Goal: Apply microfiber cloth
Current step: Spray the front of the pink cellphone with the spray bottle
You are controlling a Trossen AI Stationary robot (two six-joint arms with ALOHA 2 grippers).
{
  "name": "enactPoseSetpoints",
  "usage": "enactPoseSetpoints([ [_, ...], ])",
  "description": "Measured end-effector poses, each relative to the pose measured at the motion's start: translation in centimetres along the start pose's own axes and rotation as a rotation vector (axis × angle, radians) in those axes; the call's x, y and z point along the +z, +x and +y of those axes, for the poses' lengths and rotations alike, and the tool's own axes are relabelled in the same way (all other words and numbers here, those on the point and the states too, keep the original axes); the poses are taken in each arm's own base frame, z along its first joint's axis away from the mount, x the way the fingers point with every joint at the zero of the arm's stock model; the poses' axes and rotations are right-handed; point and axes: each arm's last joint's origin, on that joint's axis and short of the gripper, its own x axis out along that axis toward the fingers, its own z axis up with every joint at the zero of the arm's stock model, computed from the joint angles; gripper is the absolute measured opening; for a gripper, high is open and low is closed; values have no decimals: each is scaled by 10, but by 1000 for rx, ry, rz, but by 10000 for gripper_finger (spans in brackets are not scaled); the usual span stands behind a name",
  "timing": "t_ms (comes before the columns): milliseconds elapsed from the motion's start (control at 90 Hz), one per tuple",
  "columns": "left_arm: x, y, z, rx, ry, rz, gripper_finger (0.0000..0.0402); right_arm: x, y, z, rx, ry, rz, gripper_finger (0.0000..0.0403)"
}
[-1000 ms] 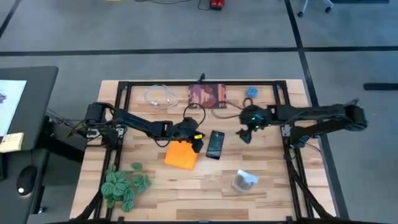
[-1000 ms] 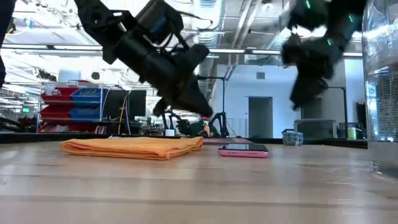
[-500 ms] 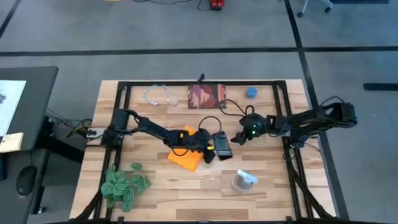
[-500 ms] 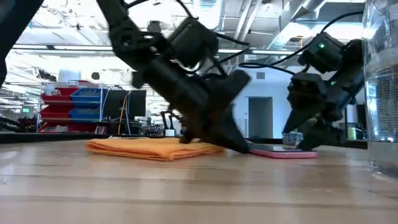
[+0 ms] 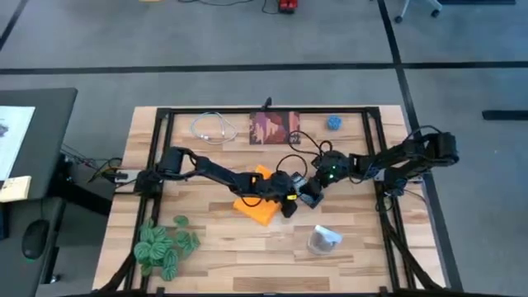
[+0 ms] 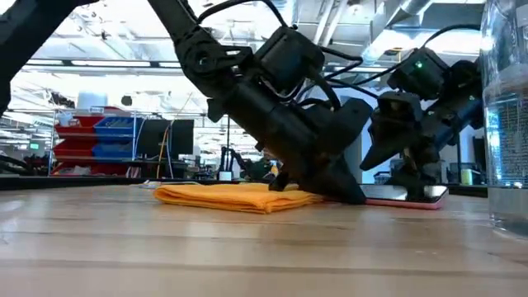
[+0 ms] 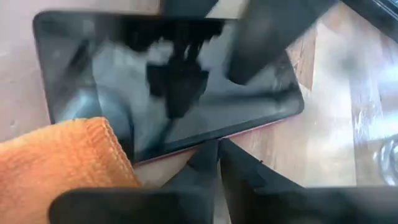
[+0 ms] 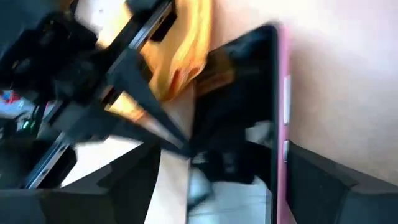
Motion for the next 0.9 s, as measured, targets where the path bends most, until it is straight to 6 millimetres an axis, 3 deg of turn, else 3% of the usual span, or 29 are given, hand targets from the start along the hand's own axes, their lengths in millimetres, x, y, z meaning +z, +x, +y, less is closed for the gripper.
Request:
enactPoseSetpoints([
  [144,0,0,0,8,1,-2,0,-2,1,1,12,-29,22,216],
  [333,3,-7,-6,-3,21,-17,0,-4,2,2,4,-71,20,49],
  [378,6,-12,-10,0,34,-19,0,-4,1,4,14,-78,16,25],
  [511,21,-39,-20,5,76,-17,0,0,-4,9,10,-149,-52,20],
  [611,45,-76,-37,-14,112,-68,0,6,-13,14,-5,-204,-137,14],
  [678,51,-100,-42,20,148,-46,0,10,-20,16,-17,-246,-187,13],
  [811,42,-146,-42,152,175,127,0,13,-31,24,-20,-300,-256,12],
  [900,28,-173,-34,335,159,261,0,10,-32,25,-44,-322,-254,12],
])
